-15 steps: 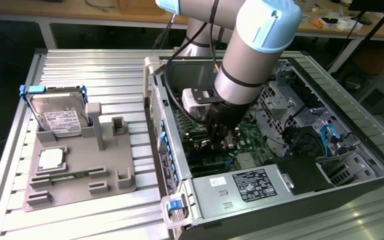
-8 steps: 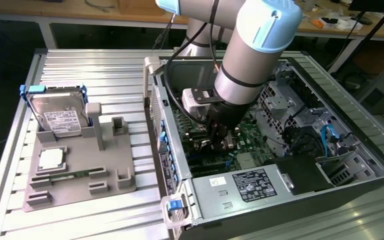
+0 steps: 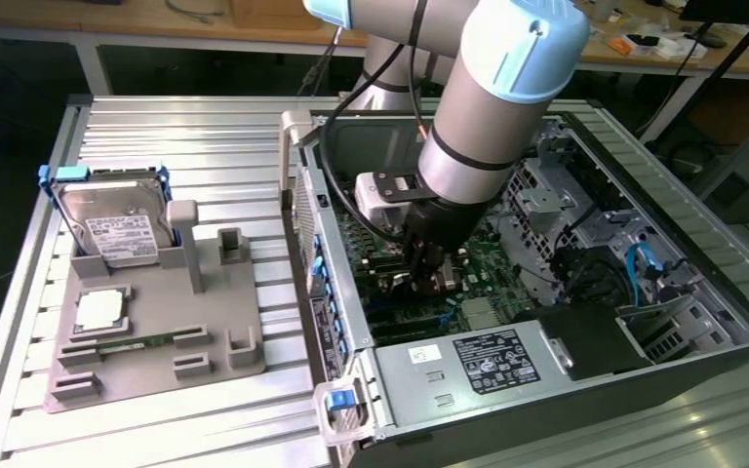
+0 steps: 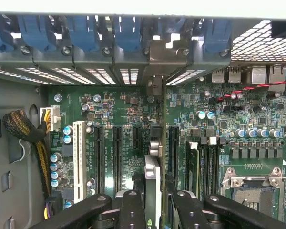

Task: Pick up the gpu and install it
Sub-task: 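Insert the gpu into the slot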

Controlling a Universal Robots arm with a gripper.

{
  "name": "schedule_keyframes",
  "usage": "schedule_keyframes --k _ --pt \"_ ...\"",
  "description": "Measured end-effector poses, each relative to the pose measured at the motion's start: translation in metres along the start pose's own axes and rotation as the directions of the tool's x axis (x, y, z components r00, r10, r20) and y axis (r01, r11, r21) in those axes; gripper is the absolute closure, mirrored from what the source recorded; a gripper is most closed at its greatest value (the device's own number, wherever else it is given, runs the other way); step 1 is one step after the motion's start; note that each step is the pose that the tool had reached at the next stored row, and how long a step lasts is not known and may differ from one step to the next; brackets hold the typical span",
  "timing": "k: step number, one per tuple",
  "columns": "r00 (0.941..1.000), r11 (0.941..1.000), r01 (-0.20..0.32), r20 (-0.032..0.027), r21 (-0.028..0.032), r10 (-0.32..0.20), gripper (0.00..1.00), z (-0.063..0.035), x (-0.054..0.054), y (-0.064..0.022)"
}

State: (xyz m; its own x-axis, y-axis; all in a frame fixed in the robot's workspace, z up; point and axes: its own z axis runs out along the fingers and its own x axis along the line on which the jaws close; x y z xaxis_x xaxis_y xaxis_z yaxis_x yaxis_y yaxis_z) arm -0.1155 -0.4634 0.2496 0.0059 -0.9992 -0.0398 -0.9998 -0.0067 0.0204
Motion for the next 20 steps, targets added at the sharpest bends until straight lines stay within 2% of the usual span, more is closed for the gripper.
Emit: schedule_keyframes --k 20 --pt "1.0 1.0 0.0 -0.0001 -0.0001 0.0 0.73 0.0007 0.0001 0.0"
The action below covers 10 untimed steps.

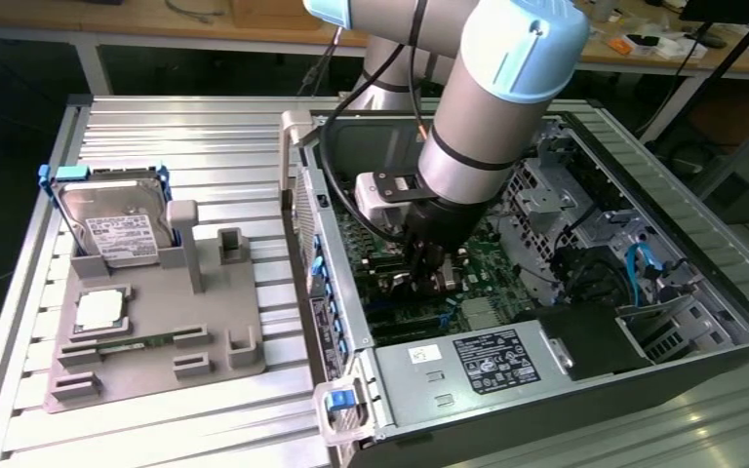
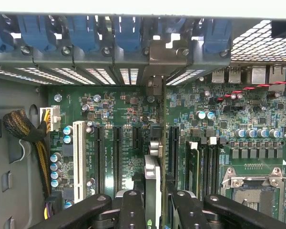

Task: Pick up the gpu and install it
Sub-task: 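Insert the gpu into the slot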

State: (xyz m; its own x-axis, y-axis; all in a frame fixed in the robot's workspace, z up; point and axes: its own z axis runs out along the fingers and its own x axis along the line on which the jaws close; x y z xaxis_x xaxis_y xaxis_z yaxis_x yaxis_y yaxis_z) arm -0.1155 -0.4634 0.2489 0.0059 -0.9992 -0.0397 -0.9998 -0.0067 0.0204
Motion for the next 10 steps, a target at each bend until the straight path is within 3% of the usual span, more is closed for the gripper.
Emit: schedule_keyframes --k 10 --pt "1.0 1.0 0.0 0.0002 0.0001 0.0 0.73 0.005 0.0002 0.0"
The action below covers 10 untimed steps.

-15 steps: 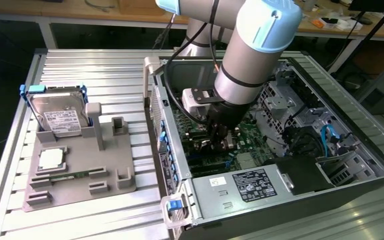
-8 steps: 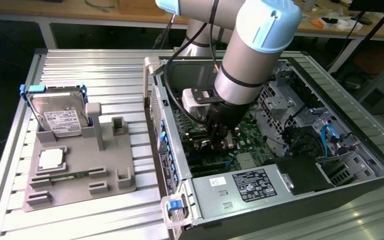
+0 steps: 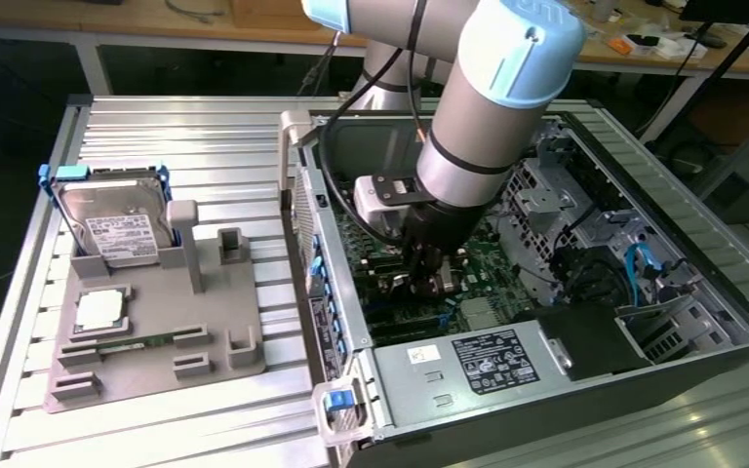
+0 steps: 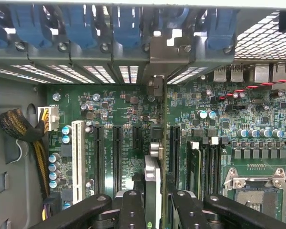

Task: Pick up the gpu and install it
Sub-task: 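Insert the gpu into the slot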

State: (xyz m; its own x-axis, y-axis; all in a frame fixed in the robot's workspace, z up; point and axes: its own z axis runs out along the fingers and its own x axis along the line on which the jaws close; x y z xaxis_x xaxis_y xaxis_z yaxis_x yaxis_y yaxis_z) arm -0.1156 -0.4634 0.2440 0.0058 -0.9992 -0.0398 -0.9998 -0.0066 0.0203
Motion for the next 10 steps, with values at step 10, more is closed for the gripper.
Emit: schedule_keyframes --k 10 --pt "1.0 1.0 0.0 0.0026 0.0014 0.0 0.72 0.0012 -0.0003 -0.0001"
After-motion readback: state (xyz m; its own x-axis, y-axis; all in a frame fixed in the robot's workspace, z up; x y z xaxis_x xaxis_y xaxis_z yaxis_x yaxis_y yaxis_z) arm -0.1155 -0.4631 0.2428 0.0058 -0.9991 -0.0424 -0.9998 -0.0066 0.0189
